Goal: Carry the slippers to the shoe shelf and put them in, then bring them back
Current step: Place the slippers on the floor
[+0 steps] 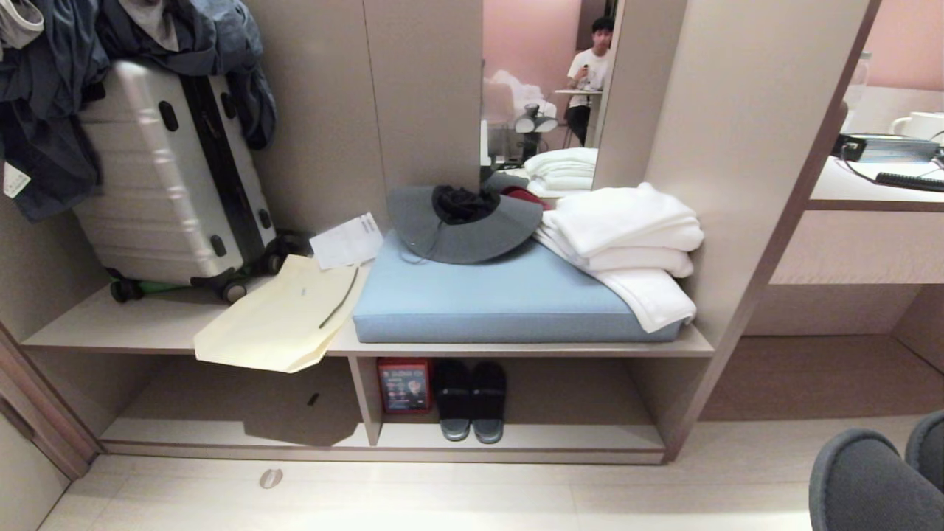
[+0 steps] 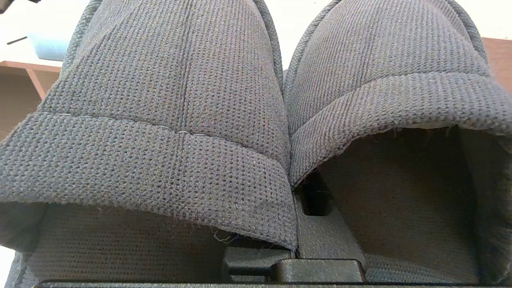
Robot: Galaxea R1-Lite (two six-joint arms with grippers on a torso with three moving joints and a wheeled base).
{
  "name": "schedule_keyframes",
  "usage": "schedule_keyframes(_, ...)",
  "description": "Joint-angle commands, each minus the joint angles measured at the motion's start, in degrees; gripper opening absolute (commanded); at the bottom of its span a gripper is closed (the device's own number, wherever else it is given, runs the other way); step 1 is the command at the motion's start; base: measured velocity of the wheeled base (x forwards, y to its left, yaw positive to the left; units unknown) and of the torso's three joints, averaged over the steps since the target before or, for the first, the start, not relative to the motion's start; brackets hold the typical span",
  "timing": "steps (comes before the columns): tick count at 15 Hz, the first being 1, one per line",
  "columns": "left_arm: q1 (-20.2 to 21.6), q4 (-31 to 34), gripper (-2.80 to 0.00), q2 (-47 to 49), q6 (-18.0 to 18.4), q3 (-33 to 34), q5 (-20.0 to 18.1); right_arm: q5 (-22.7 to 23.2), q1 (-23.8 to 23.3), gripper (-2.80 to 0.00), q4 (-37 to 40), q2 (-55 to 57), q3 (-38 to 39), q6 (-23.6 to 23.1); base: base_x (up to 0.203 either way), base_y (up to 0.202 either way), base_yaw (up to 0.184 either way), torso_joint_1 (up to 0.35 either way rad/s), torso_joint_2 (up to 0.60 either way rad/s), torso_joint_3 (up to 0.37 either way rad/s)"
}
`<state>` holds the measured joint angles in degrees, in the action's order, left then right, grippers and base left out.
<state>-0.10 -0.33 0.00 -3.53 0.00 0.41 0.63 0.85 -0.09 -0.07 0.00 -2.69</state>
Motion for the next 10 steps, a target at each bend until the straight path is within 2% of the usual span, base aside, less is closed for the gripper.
schedule_keyframes(1,0.0,0.0,-2.8,0.0,-0.1,0.0,0.0,0.1,0.0,-2.8,0.0,-0.1,0.0,0.0,0.0,0.0,0.0,0.0,0.0,0.0)
schedule_keyframes(7,0.0,0.0,-2.8,0.0,-0.1,0.0,0.0,0.1,0.0,-2.8,0.0,-0.1,0.0,0.0,0.0,0.0,0.0,0.0,0.0,0.0)
schedule_keyframes(10,0.0,0.0,-2.8,0.0,-0.1,0.0,0.0,0.0,0.0,-2.8,0.0,-0.1,0.0,-0.1,-0.001,-0.118,0.002,0.007,0.0,0.003)
